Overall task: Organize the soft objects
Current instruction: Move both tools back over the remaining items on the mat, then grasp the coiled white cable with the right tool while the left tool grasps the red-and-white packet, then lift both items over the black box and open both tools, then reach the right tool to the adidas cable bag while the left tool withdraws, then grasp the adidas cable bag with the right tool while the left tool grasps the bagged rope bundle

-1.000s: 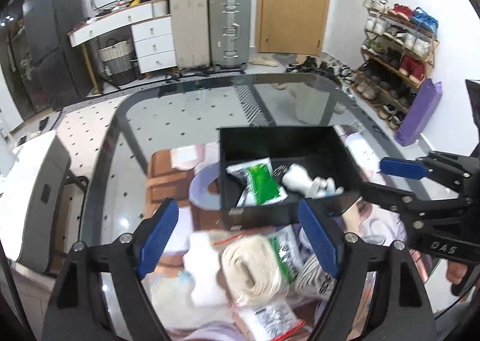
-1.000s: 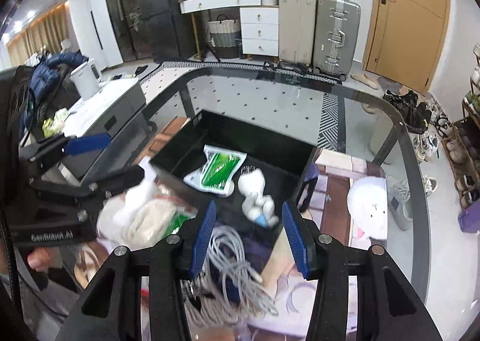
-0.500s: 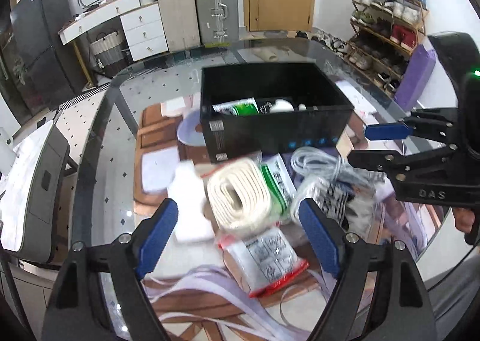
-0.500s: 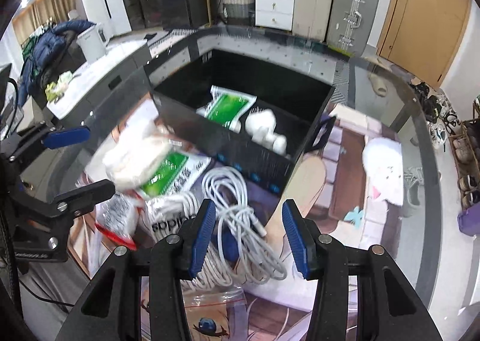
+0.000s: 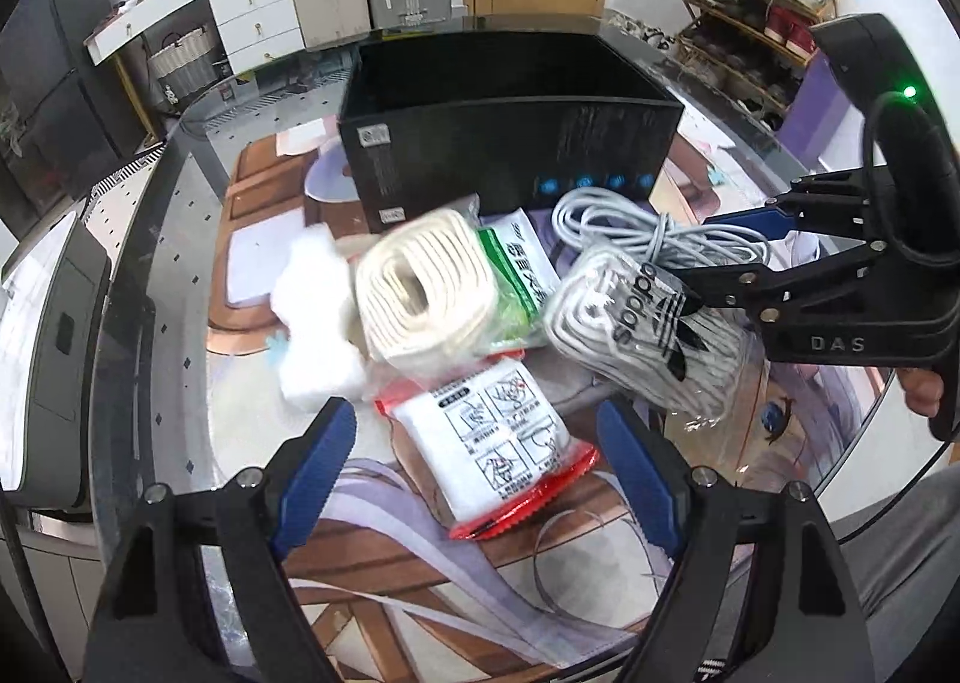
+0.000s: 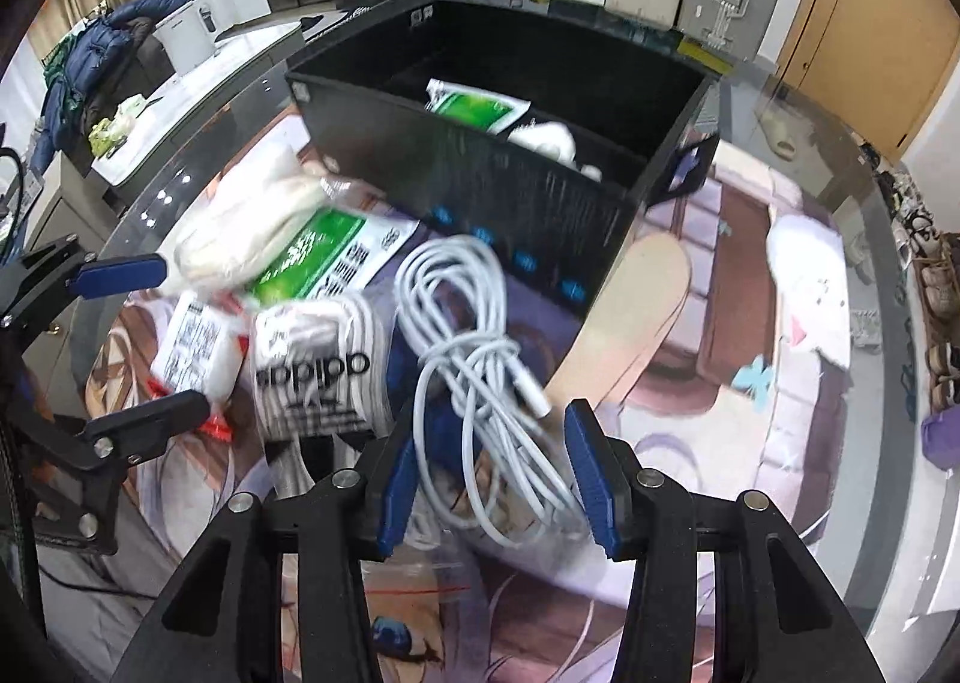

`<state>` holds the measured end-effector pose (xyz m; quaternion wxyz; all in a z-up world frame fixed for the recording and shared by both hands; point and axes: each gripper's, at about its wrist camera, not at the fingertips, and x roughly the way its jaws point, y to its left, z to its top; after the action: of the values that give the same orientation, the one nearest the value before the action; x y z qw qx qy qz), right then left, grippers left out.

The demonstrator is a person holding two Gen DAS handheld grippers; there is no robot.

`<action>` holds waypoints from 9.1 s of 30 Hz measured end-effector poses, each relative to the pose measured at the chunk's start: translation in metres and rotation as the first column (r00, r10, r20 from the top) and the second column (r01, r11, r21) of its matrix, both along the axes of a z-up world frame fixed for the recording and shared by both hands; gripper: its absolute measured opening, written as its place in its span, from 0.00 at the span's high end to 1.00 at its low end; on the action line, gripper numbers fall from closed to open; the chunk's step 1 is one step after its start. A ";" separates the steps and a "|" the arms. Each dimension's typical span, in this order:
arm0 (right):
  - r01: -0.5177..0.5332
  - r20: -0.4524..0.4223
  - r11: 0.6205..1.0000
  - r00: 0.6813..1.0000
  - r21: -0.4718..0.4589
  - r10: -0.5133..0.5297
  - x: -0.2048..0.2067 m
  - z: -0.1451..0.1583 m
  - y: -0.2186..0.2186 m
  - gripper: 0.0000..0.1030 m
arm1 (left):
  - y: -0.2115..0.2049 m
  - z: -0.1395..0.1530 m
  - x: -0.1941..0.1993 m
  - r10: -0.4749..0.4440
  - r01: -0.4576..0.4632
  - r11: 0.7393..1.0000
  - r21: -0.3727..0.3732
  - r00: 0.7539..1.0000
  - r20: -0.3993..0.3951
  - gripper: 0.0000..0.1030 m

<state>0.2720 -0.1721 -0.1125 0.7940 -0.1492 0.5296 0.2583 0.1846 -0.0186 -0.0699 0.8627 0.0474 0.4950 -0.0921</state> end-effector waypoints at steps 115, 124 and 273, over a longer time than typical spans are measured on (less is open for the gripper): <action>-0.077 0.091 0.995 0.993 0.057 0.072 -0.049 0.052 -0.003 0.69 | -0.010 0.035 -0.016 -0.129 0.130 0.992 -0.006 0.991 0.014 0.57; -0.072 0.202 0.988 0.978 0.140 0.042 -0.054 0.096 0.004 0.70 | -0.007 0.062 -0.010 -0.113 0.116 0.993 -0.032 0.991 0.078 0.57; -0.011 0.045 1.000 0.999 0.021 0.010 -0.031 0.002 0.024 0.58 | 0.035 -0.003 0.035 0.007 -0.005 0.999 0.042 1.000 -0.027 0.72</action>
<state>0.2408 -0.1484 -0.1109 0.8059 -0.1492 0.5081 0.2649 0.2194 0.0163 -0.0727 0.8551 0.0627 0.5085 -0.0797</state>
